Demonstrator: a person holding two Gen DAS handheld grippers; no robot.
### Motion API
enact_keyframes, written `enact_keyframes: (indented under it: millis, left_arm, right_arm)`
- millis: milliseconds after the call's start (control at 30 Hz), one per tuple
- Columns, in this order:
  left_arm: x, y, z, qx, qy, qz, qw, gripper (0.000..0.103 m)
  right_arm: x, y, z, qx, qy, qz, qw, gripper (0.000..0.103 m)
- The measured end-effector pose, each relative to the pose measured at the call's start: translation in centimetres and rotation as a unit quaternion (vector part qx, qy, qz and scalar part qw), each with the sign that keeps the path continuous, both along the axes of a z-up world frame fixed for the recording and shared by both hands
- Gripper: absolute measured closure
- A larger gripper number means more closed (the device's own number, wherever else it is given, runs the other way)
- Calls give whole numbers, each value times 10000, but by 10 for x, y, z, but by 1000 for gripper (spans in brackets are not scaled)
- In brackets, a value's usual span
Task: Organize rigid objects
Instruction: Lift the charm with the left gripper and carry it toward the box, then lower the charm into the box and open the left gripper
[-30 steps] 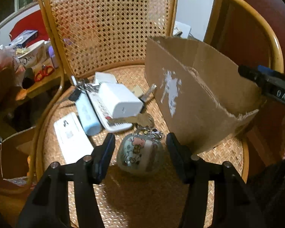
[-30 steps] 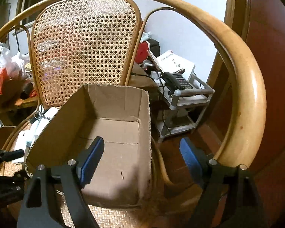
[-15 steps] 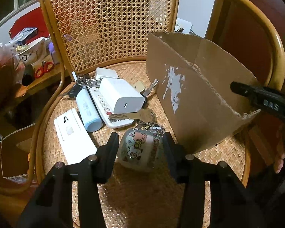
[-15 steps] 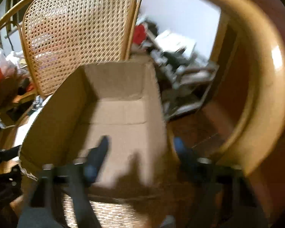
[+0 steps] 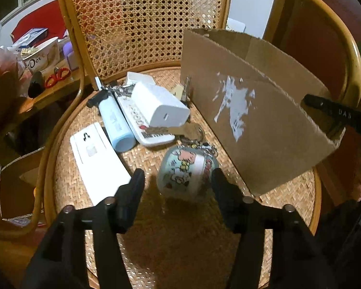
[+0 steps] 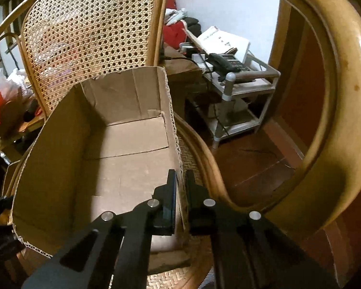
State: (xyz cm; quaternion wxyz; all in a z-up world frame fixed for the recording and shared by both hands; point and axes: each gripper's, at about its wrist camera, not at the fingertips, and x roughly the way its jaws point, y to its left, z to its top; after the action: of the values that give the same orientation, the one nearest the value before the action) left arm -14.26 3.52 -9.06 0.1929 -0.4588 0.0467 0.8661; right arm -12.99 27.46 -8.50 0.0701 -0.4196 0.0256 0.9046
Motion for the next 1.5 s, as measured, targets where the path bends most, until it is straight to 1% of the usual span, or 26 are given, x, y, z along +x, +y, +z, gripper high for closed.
enact_keyframes:
  millis: [67,133,267,300,333,400,500,567,667,767,833,900,1000,1067,1100,1200,1333,1400,1500]
  left_arm:
    - [0,3,-3,8,-28,-35,10000,43]
    - [-3,10,-8,-21,-55,-94,9999,43]
    - [-14,23,-25,-272,-179,-63,9994,42]
    - [-14,25,-24,-327,-71,-76,9994,42]
    - [-16,28,-25,-385,-57,-107,9992,42]
    - [-20,29,-26,-364,-115,-144,9992,44]
    - [-25,29,-25,-379,-136,-115,9991,45]
    - [-28,27,-24,-302,-163,-60,9994,45]
    - [-32,22,-10,-177,-14,40,9998,45]
    - [-37,18,16,-6,306,134,9994,45]
    - [-39,18,32,61,487,163,9987,45]
    - [-42,19,52,233,669,157,9974,45]
    - [-42,30,84,517,1041,14,9932,45]
    - [-40,43,97,623,1152,-162,9913,45]
    - [-39,52,100,723,1139,-303,9904,45]
    - [-40,80,93,716,964,-631,9908,45]
    - [-46,113,65,618,501,-896,9928,45]
    - [-45,124,56,441,483,-941,9934,45]
    - [-43,131,54,413,499,-935,9935,44]
  right_arm:
    - [0,0,0,61,5,15,10000,95]
    - [-1,3,-1,2,-13,10,10000,95]
    - [-2,6,-1,-68,-19,24,10000,95]
    - [-2,6,-1,-63,-20,41,10000,95]
    - [-3,5,-1,-57,-23,52,10000,95]
    - [-3,5,-2,-60,-11,79,10000,95]
    - [-2,5,-2,-57,37,96,9999,95]
    - [0,6,-2,-37,67,104,9999,95]
    - [-1,7,-3,-63,73,73,9999,94]
    - [-3,7,-3,-96,27,40,9999,94]
    - [-5,6,-2,-30,-36,62,10000,94]
    - [-7,4,-2,9,-86,63,9999,94]
    - [-8,7,-5,-118,-201,26,9997,94]
    - [-9,8,-10,-205,-293,-6,9994,93]
    - [-10,8,-12,-252,-335,-11,9991,93]
    - [-10,8,-18,-389,-364,31,9986,93]
    - [-8,6,-17,-357,-322,62,9988,93]
    - [-7,7,-16,-435,-305,62,9986,94]
    - [-5,7,-15,-381,-299,59,9988,94]
